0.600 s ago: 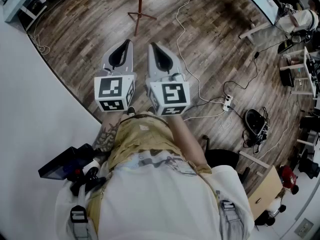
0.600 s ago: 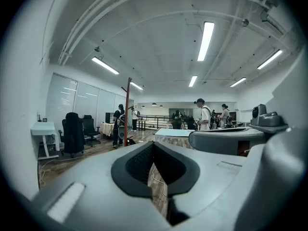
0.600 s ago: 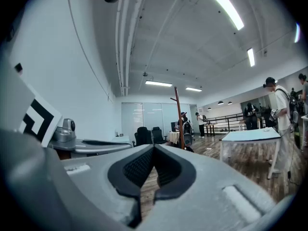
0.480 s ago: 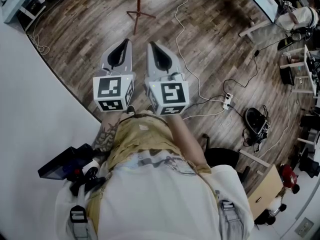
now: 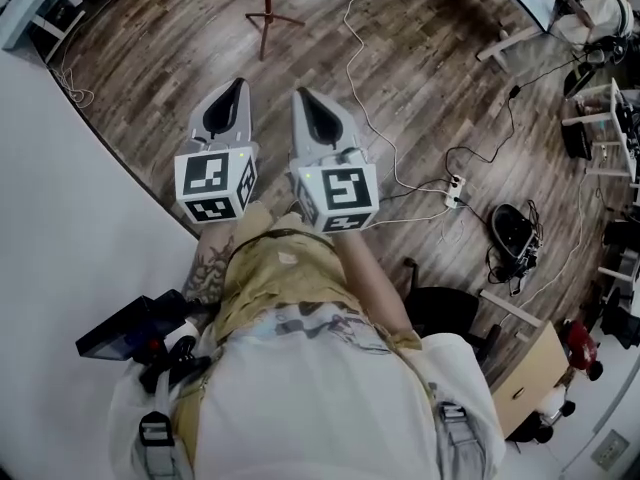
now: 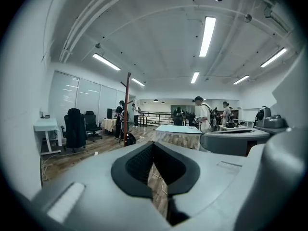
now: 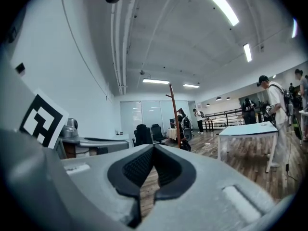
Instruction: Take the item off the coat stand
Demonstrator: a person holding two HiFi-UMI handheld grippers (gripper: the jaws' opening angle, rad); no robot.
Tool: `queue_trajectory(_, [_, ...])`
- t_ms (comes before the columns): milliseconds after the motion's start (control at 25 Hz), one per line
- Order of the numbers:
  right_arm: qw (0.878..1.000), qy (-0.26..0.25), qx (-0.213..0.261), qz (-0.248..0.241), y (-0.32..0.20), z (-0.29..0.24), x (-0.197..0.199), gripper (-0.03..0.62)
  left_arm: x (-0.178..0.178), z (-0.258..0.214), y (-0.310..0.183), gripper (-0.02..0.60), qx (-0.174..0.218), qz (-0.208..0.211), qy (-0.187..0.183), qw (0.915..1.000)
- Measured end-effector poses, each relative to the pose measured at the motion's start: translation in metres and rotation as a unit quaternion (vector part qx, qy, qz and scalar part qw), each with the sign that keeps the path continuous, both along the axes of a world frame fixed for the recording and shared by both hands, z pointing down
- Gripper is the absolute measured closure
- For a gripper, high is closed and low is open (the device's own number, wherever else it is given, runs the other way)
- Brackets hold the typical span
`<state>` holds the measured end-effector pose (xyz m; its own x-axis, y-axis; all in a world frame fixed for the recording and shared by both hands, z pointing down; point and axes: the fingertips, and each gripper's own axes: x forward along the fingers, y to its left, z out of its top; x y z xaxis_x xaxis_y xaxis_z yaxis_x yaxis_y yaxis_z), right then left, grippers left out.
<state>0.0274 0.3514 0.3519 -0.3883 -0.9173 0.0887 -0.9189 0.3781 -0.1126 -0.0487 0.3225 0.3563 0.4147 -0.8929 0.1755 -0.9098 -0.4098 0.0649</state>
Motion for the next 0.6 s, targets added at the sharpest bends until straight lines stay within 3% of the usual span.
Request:
queue_trajectory(160, [1.0,-0.002,-0.022,0.003,0.005,0.026,0.019,0.595,0.002,0.019,0.003,0.584,-0.014,-0.018,-0.001,0.9997])
queue_trajectory(360, [1.0,0.003,-0.026,-0.003,-0.013,0.033,0.014,0.594,-0.001,0.028,-0.01,0.584,-0.024,-0.019,-0.002,0.9995])
queue_trajectory(600, [1.0,0.013,-0.028,0.006,-0.061,0.039,0.01,0.595,-0.006,0.034,-0.063,0.584,-0.025,-0.016,0.009,0.9995])
